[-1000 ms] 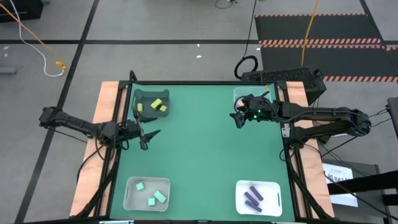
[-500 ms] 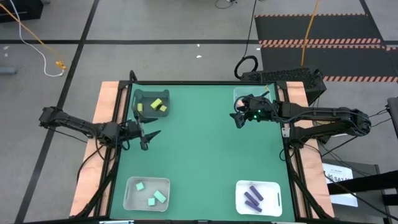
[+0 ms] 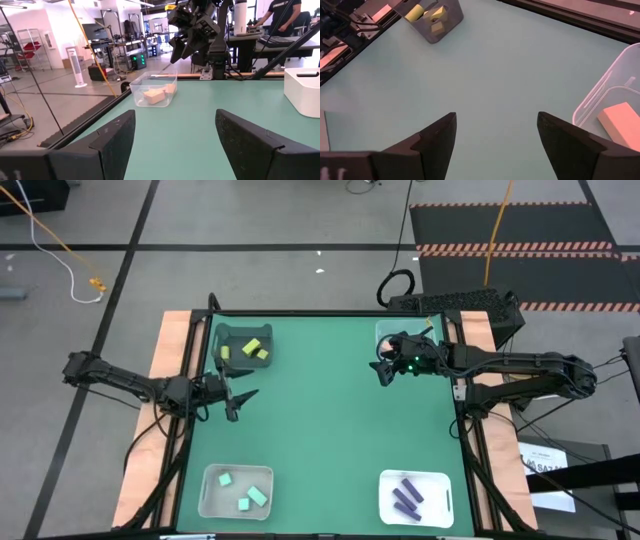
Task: Sort & place blocks by color
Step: Return to Home Position
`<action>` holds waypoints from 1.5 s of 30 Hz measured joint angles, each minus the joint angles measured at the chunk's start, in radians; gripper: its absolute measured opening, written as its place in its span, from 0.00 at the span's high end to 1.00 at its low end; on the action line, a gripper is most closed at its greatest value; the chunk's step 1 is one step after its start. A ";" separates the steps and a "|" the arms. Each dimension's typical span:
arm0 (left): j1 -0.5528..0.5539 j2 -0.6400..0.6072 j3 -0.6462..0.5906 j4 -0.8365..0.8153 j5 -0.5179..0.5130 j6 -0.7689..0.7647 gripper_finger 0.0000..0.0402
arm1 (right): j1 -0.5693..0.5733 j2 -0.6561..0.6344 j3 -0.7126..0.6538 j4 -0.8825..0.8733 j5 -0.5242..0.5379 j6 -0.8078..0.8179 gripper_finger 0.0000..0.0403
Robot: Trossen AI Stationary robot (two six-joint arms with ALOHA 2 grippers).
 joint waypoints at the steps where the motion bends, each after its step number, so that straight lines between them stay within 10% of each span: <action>1: 0.000 0.000 0.000 0.000 0.000 0.000 0.32 | 0.000 0.000 0.000 0.000 0.000 0.000 0.33; 8: 0.000 0.000 0.000 0.000 0.000 0.000 0.32 | -0.008 -0.068 -0.059 0.063 0.000 -0.102 0.33; 21: 0.000 0.000 0.000 0.000 0.000 0.001 0.32 | -0.007 -0.446 -0.470 0.770 -0.028 -0.406 0.33; 45: 0.000 0.000 0.000 0.000 0.000 0.001 0.32 | -0.096 -0.803 -0.693 0.801 -0.141 -0.468 0.33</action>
